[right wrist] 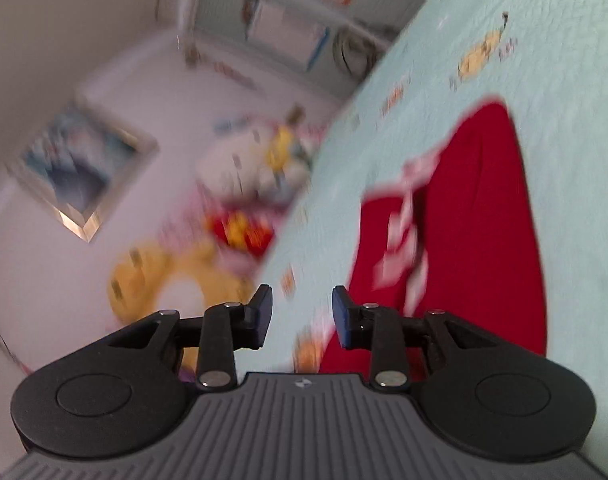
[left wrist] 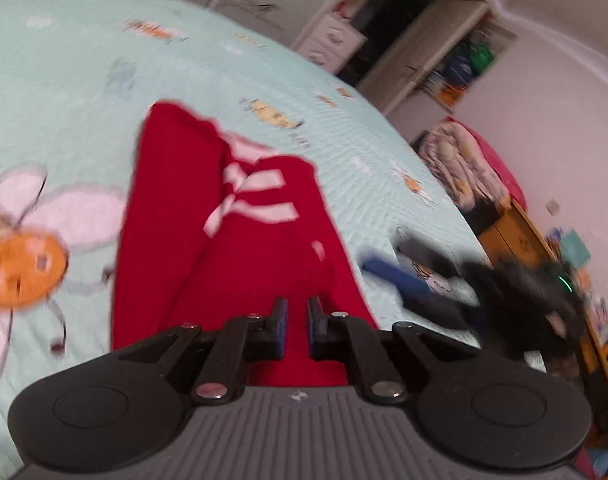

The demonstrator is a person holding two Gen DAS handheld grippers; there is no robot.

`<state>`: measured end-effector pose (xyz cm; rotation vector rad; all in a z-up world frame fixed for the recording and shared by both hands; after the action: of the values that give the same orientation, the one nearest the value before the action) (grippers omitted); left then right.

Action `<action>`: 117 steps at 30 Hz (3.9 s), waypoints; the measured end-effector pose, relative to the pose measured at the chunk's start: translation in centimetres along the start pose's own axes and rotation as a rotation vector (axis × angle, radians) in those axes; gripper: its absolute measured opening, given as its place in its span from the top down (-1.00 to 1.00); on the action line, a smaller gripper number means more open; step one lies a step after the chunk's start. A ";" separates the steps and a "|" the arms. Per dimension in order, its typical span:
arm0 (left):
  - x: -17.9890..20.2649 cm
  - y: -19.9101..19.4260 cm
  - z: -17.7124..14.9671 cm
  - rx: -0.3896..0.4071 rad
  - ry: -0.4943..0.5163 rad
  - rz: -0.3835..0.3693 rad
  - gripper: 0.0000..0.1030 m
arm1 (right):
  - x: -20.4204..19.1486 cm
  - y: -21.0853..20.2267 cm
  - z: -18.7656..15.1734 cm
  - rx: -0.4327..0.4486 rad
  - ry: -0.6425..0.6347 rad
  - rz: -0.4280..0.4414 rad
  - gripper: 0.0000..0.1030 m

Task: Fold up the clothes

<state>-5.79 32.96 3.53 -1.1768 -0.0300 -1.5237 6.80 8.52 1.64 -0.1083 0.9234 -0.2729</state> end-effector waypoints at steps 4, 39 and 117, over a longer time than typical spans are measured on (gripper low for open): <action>-2.3 1.6 -1.4 -0.016 -0.084 0.073 0.92 | 3.0 0.6 -4.1 -0.065 0.087 -0.151 1.00; 0.2 -13.8 -18.7 -0.124 0.012 0.025 0.50 | -9.4 -16.4 -23.9 0.031 0.236 -0.171 0.59; 1.2 -17.8 -20.7 -0.043 0.115 0.090 0.32 | -11.8 -15.5 -24.0 0.062 0.111 -0.327 0.58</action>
<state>-32.29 26.07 3.93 -1.1075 0.1316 -1.5168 -22.04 -2.48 -0.41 -0.1891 1.0051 -0.6148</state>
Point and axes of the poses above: each gripper's, at about its wrist camera, not at the fingertips, and y roughly the way its jaws point, x to its right, z to its top, the point moved 2 cm from there along y, roughly the way its jaws point, and after that the axes turned 9 degrees about -y, right-handed, at the moved point
